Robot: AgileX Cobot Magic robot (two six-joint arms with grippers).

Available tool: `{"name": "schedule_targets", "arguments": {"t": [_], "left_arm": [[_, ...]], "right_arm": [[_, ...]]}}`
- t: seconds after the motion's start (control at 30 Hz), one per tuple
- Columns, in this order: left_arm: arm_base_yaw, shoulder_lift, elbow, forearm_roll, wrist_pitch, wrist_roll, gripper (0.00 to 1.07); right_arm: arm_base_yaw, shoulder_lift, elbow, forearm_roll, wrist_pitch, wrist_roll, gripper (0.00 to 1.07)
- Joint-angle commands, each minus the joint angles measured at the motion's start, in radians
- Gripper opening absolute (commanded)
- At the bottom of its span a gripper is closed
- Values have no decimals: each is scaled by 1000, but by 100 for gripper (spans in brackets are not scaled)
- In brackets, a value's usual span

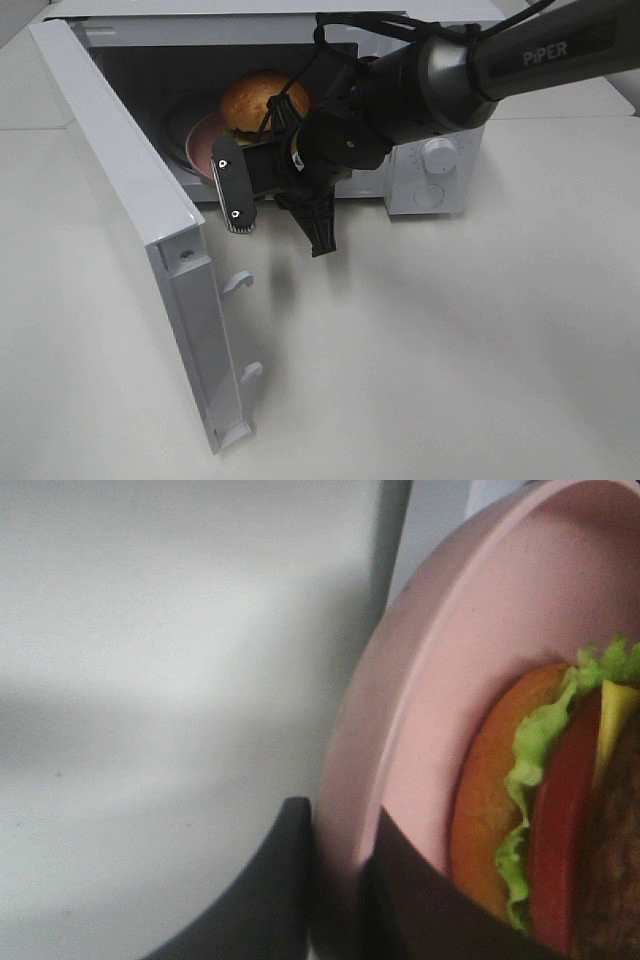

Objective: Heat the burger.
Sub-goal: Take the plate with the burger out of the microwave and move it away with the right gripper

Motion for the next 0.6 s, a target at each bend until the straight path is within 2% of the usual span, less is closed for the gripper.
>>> {"name": "schedule_targets", "arguments": {"t": [0.03, 0.23, 0.6], "left_arm": [[6, -19, 2, -4, -16, -3, 0], [6, -19, 2, -4, -16, -3, 0], [6, -19, 2, -4, -16, -3, 0]], "right_arm": [[2, -59, 21, 28, -36, -88, 0], [3, -137, 104, 31, -34, -203, 0], [3, -249, 214, 33, -31, -216, 0]]}}
